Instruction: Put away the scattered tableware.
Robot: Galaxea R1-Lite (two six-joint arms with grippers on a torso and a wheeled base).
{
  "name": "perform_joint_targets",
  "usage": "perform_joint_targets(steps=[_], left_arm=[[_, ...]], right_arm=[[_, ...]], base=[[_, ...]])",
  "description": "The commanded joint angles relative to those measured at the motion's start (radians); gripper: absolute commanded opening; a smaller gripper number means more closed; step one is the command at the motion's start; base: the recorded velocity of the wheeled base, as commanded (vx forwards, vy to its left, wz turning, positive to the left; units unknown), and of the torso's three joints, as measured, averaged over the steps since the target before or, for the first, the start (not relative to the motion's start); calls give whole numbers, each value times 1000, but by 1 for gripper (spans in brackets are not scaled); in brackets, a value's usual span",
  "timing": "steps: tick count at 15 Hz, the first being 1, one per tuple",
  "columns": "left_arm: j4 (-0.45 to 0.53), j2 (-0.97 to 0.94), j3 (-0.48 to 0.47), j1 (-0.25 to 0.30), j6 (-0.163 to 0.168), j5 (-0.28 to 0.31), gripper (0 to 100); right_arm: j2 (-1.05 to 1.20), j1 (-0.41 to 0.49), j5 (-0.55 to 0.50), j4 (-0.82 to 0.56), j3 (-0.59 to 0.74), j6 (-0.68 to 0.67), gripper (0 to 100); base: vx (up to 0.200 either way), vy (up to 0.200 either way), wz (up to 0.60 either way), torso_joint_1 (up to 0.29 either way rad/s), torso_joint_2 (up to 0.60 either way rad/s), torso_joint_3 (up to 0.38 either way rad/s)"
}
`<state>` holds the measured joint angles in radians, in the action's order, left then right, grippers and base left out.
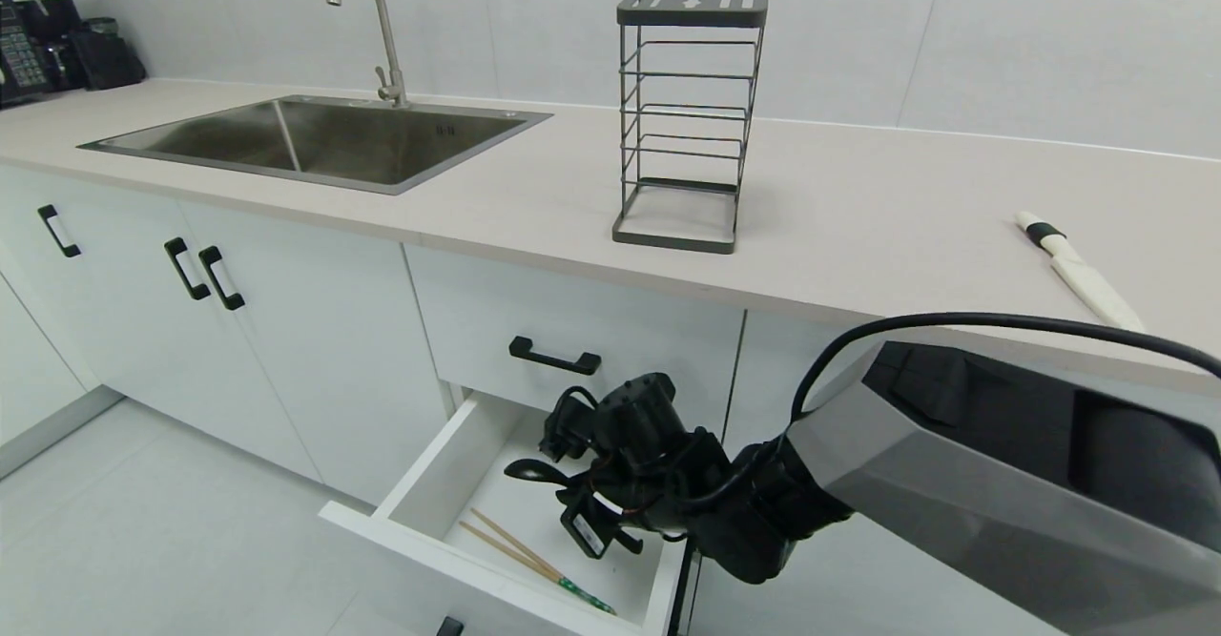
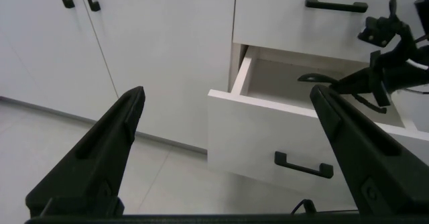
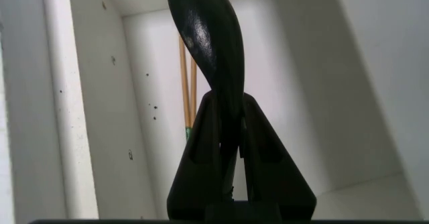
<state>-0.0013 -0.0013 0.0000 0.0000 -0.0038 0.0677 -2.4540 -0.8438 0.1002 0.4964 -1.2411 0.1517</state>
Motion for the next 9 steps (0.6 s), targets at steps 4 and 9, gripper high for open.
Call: perform_joint_targets(steps=[4,9], left_arm=[[0,1,0,0,-1,0,100],[0,1,0,0,-1,0,100]], right_arm=[[-102,-11,-48,-38,-103,5,0],[-143,-18,-51,-52,-135,6,0]], base=[[0,0,0,0,0,0],[0,0,0,0,0,0]])
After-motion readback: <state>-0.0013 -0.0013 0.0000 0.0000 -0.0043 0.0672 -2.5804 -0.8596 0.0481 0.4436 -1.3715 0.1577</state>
